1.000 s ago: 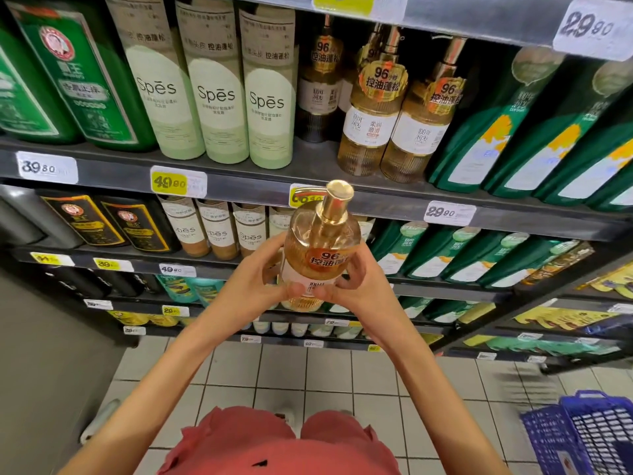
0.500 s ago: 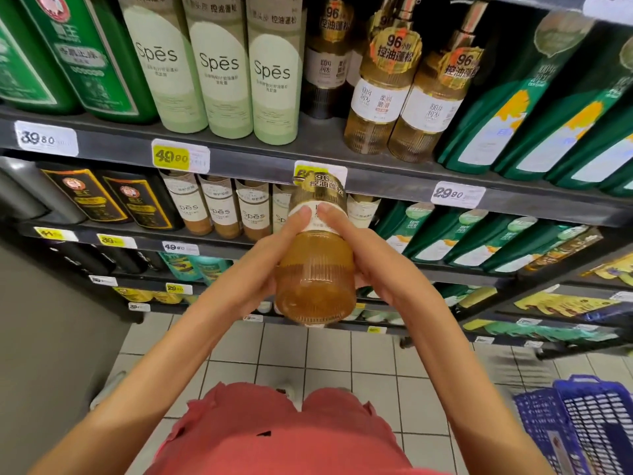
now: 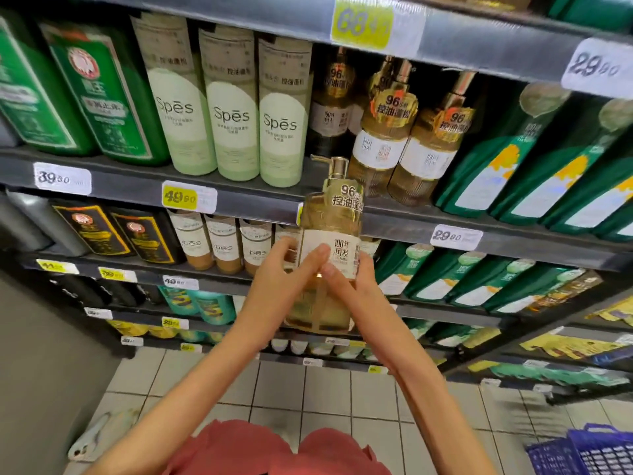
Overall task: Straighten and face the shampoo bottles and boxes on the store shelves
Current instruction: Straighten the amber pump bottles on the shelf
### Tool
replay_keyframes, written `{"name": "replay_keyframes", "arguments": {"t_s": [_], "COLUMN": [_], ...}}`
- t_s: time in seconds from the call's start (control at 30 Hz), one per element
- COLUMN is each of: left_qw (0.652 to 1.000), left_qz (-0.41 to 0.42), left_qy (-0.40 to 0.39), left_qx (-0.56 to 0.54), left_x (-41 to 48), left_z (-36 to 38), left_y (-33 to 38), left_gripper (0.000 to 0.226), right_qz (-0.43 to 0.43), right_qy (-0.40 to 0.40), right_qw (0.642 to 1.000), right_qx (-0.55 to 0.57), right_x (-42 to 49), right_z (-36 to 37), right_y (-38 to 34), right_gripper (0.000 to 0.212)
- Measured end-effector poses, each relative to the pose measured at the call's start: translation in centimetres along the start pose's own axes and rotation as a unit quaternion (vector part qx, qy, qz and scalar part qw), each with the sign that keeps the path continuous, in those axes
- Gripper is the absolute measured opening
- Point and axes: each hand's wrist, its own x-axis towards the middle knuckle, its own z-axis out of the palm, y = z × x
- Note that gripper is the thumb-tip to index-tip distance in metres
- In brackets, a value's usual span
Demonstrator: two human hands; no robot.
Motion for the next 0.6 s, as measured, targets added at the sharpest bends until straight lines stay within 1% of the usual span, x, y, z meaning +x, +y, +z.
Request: {"name": "replay_keyframes", "arguments": {"t_s": [0.1,0.13,0.2,0.23,0.27,0.37,0.47,0.5,0.6], "left_qw": [0.999,0.999,0.997,0.995,0.994,0.990,0.984,0.984,0.986], "left_qz": [0.033,0.037,0.053,0.063,0.073,0.108,0.154,0.155,0.129], "left_qy": [-0.021,-0.025,-0.028,-0.029,-0.031,-0.038,-0.022,-0.014,0.014], "left_qx": [0.026,0.026,0.050,0.068,0.079,0.085,0.081,0.081,0.100], "left_x": [2.2,2.9,4.5,5.2,5.8,7.1,8.0,8.3,9.5], "left_z": [-0.1,-0.1,-0.1,-0.2,-0.2,-0.1,0.2,0.3,0.6], "left_y": [1.9,2.4,3.4,3.9,4.4,5.6,6.0,5.9,5.6], "left_gripper": [0.055,0.051,0.037,0.033,0.031,0.030,0.021,0.021,0.034], "right_qz": [-0.051,-0.071,-0.111,-0.124,-0.133,-0.150,-0.165,-0.171,-0.194], "right_qy": [0.033,0.049,0.078,0.085,0.086,0.083,0.097,0.100,0.116], "right_qw": [0.998,0.996,0.990,0.988,0.986,0.983,0.978,0.975,0.966], "right_qx": [-0.008,-0.013,-0.033,-0.043,-0.050,-0.066,-0.086,-0.096,-0.123], "right_x": [2.2,2.9,4.4,5.1,5.6,6.9,7.9,8.1,8.9], "right_z": [-0.5,-0.6,-1.1,-1.4,-1.6,-2.3,-2.8,-2.9,-2.8], "right_y": [-1.6,-2.0,-3.0,-3.5,-3.9,-5.0,-5.6,-5.9,-6.4], "right_gripper": [0.074,0.067,0.043,0.035,0.033,0.035,0.035,0.036,0.042]}}
